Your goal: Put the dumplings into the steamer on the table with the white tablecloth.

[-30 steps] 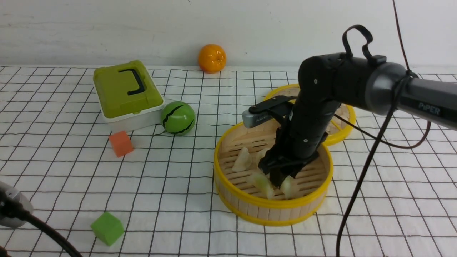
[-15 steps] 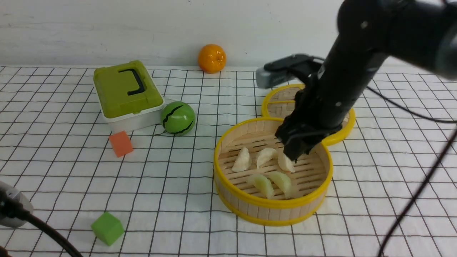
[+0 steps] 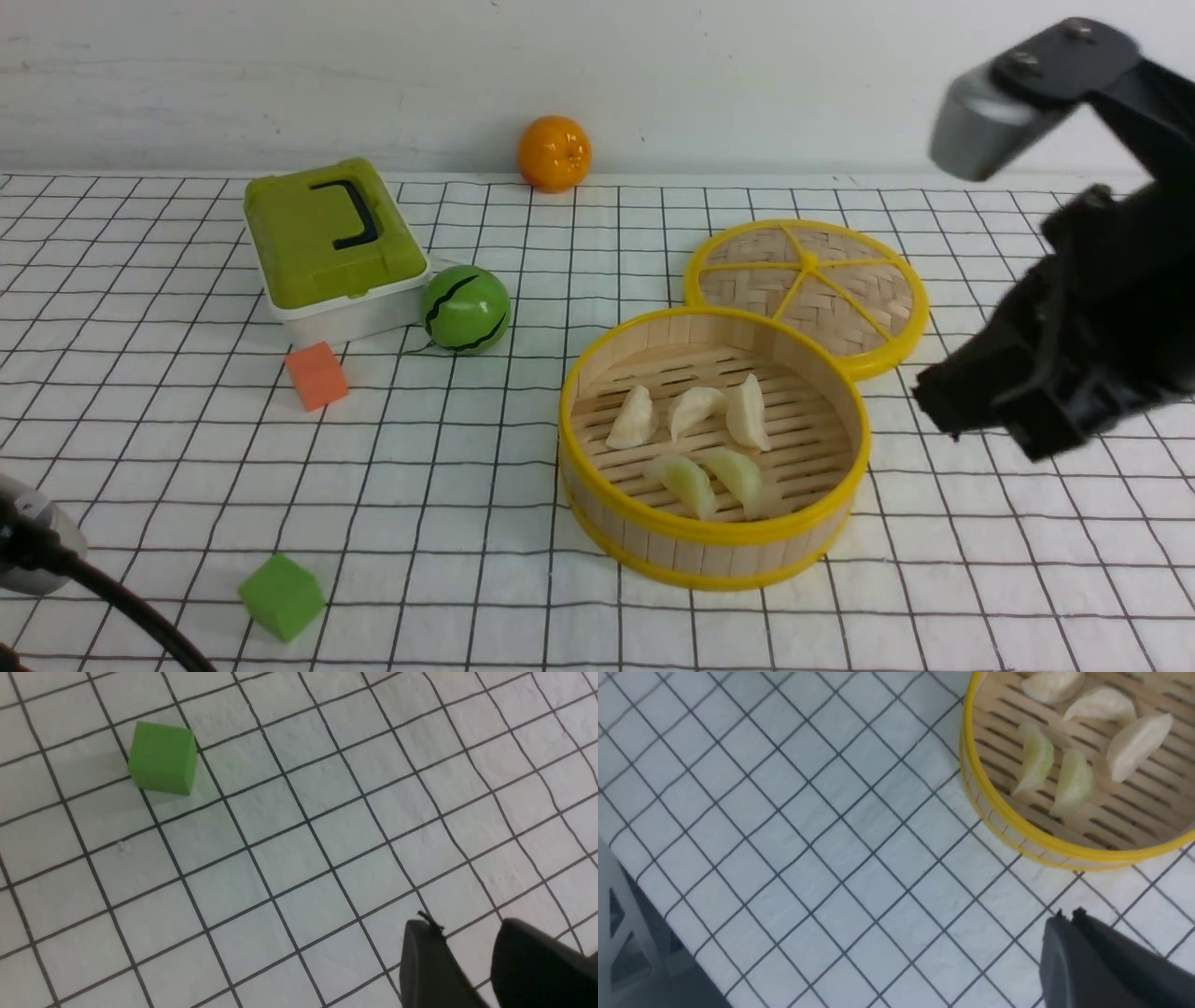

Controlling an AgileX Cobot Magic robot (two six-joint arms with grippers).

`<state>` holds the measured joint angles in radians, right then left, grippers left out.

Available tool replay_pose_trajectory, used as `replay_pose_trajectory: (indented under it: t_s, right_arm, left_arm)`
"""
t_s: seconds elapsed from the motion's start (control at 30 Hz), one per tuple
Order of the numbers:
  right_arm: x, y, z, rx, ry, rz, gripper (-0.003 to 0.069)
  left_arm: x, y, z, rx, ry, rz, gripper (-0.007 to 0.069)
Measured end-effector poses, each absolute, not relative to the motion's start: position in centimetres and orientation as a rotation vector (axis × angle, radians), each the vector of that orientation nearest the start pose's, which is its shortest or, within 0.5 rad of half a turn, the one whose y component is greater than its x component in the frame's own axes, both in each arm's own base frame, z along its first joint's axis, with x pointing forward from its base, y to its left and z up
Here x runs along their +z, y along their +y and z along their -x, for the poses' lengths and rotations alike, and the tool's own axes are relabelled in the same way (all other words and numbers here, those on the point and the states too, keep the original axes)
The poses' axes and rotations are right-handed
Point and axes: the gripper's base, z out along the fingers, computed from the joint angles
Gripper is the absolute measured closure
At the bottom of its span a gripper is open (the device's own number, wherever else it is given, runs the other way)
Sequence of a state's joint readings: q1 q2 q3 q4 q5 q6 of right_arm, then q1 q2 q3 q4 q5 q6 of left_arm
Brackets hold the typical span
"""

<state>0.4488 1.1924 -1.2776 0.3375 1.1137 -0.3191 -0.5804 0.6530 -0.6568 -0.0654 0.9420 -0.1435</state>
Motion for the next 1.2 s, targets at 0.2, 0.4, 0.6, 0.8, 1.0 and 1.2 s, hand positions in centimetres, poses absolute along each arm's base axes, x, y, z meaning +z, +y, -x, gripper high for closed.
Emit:
replay_pose_trajectory:
  t_s: [0.2, 0.4, 0.6, 0.8, 1.0, 1.2]
  right_arm:
    - [39.8, 9.7, -14.7, 0.497, 2.074, 0.725, 0.0664]
    - [39.1, 8.1, -11.4, 0.516, 1.979, 0.678, 0.0664]
    - [38.2, 7.2, -9.1, 0.525, 1.99, 0.705, 0.0661]
    - [37.7, 7.1, -8.5, 0.53, 2.04, 0.743, 0.0659]
    - [38.0, 7.3, -8.5, 0.551, 2.011, 0.747, 0.0678]
    - [38.6, 7.2, -9.2, 0.487, 1.899, 0.719, 0.0682]
  left_arm:
    - [30.2, -6.3, -8.7, -0.404, 2.407, -0.511, 0.0407]
    - [30.2, -6.2, -8.7, -0.403, 2.407, -0.512, 0.0407]
    - [30.2, -6.2, -8.7, -0.403, 2.407, -0.512, 0.0406]
    - [30.2, -6.2, -8.7, -0.403, 2.407, -0.512, 0.0406]
    - [30.2, -6.2, -8.7, -0.403, 2.407, -0.512, 0.0406]
    - [30.2, -6.2, -8.7, -0.393, 2.404, -0.514, 0.0405]
